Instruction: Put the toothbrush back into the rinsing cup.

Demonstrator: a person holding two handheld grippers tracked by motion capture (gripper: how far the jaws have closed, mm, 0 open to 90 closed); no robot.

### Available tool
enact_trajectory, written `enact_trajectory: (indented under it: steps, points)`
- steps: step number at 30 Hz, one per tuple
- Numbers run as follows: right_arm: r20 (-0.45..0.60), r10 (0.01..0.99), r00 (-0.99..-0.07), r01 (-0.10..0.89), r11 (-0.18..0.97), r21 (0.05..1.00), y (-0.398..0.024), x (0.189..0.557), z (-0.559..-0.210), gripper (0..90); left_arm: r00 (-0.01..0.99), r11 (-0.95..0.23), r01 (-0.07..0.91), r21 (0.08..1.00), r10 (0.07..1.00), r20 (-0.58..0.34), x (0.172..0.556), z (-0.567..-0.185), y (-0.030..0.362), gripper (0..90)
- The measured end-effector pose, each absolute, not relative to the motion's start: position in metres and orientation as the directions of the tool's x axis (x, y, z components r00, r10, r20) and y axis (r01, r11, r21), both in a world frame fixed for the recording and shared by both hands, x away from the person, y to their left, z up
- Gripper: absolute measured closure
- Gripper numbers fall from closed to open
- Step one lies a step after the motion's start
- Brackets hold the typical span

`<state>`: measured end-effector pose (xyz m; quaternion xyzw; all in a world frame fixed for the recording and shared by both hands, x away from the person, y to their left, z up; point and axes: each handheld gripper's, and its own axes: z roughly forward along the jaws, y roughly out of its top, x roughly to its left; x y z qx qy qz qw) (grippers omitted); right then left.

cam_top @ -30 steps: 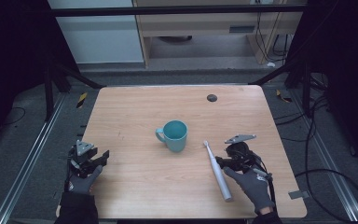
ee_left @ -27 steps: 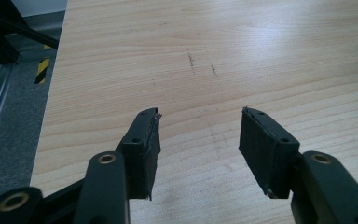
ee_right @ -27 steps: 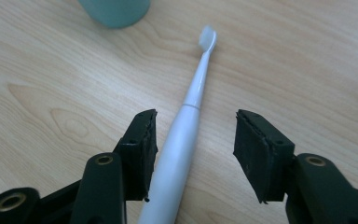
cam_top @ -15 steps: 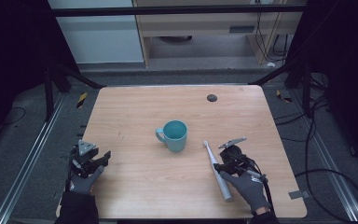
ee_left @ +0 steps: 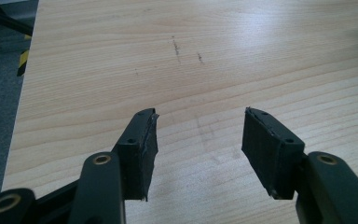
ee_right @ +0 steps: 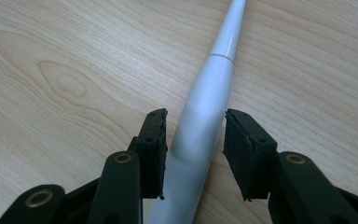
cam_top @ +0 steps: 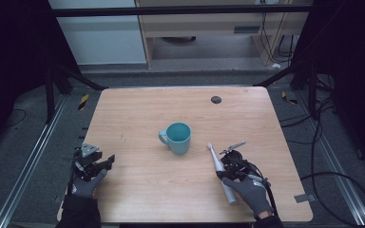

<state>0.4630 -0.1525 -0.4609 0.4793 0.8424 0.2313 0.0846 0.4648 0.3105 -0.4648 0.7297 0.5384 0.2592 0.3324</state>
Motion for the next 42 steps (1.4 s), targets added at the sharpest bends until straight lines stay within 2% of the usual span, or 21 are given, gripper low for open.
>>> enact_trajectory:
  steps: [18,32,35,36,37,42]
  points:
    - [0.082,0.844,-0.529,0.784,0.45,0.429,-0.15,0.465,-0.466,65.7,0.3,-0.21,0.618,0.758,0.954,0.02,0.465,-0.465,0.309,44.3]
    - [0.075,0.846,-0.528,0.786,0.454,0.42,-0.152,0.464,-0.466,66.0,0.305,-0.212,0.617,0.758,0.952,0.018,0.465,-0.465,0.309,44.3]
    - [0.06,0.842,-0.536,0.778,0.465,0.424,-0.151,0.463,-0.465,58.0,0.308,-0.21,0.617,0.759,0.951,0.013,0.465,-0.465,0.309,43.7]
    - [0.06,0.842,-0.536,0.778,0.465,0.424,-0.151,0.463,-0.465,58.0,0.309,-0.209,0.616,0.759,0.951,0.011,0.465,-0.465,0.309,43.7]
    - [0.061,0.845,-0.532,0.777,0.458,0.433,-0.152,0.463,-0.462,53.5,0.311,-0.206,0.615,0.761,0.95,0.006,0.465,-0.465,0.309,43.2]
    - [0.06,0.853,-0.518,0.768,0.432,0.473,-0.158,0.462,-0.449,46.9,0.316,-0.203,0.617,0.761,0.949,-0.003,0.465,-0.465,0.309,42.2]
